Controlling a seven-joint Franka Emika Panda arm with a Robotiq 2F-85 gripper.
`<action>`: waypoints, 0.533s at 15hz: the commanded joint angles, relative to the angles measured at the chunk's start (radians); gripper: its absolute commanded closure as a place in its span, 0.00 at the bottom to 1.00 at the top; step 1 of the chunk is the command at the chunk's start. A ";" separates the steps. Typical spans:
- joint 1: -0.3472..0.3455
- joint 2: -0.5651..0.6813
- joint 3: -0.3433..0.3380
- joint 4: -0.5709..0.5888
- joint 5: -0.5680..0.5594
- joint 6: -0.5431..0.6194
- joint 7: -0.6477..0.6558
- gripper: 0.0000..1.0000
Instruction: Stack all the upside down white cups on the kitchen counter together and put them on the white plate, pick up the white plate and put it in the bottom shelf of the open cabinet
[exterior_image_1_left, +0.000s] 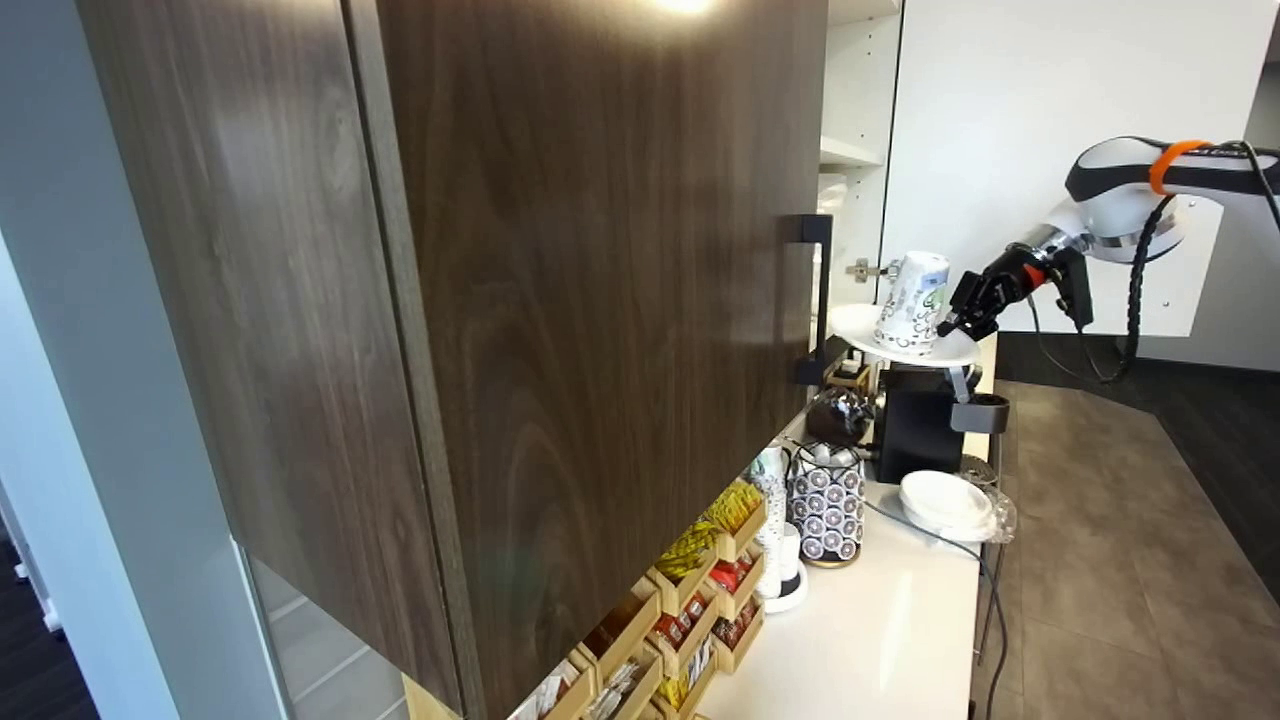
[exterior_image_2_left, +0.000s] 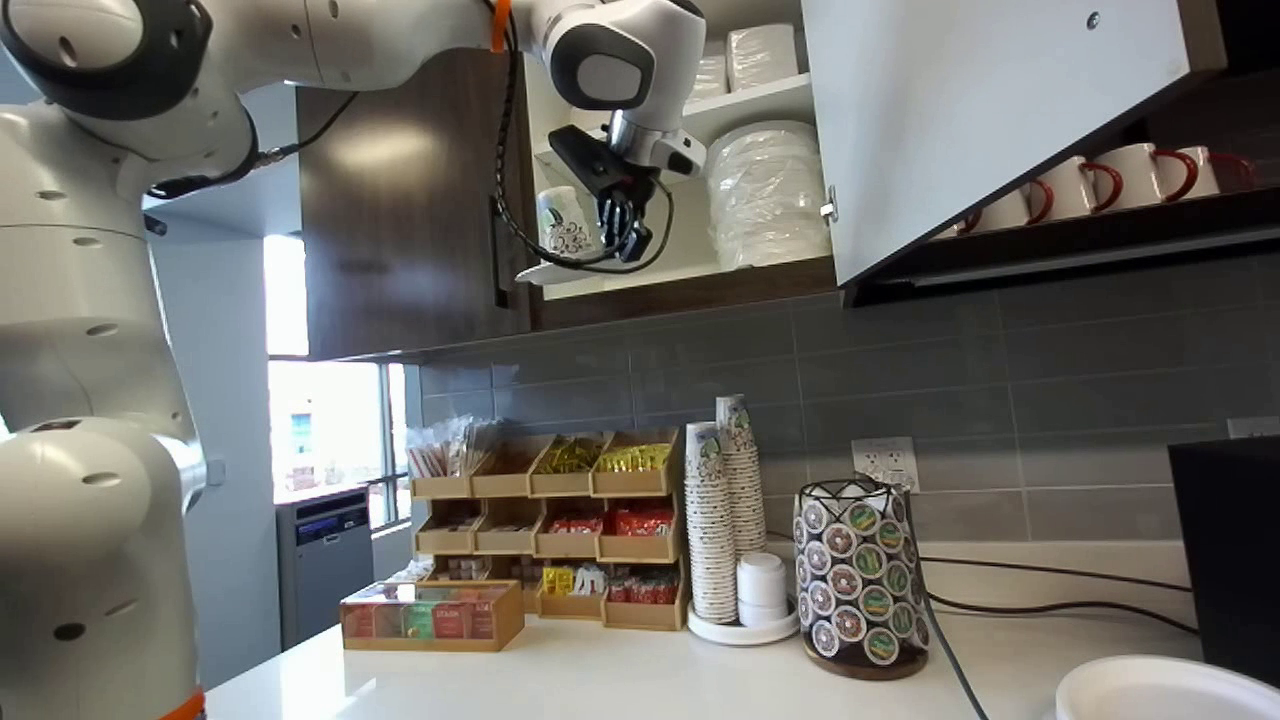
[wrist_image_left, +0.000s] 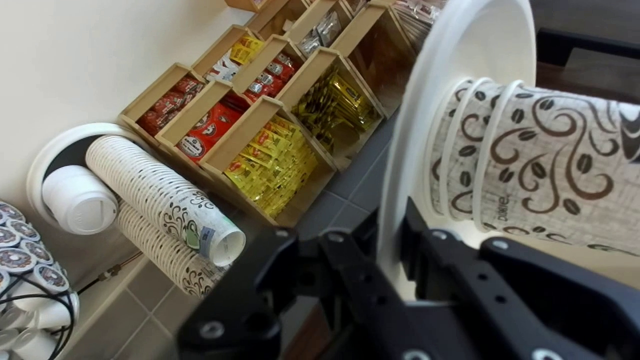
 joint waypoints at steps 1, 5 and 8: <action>0.017 0.066 0.002 0.089 0.033 -0.021 0.082 0.95; 0.022 0.134 0.019 0.178 0.042 -0.012 0.152 0.94; 0.021 0.193 0.027 0.254 0.043 -0.001 0.208 0.94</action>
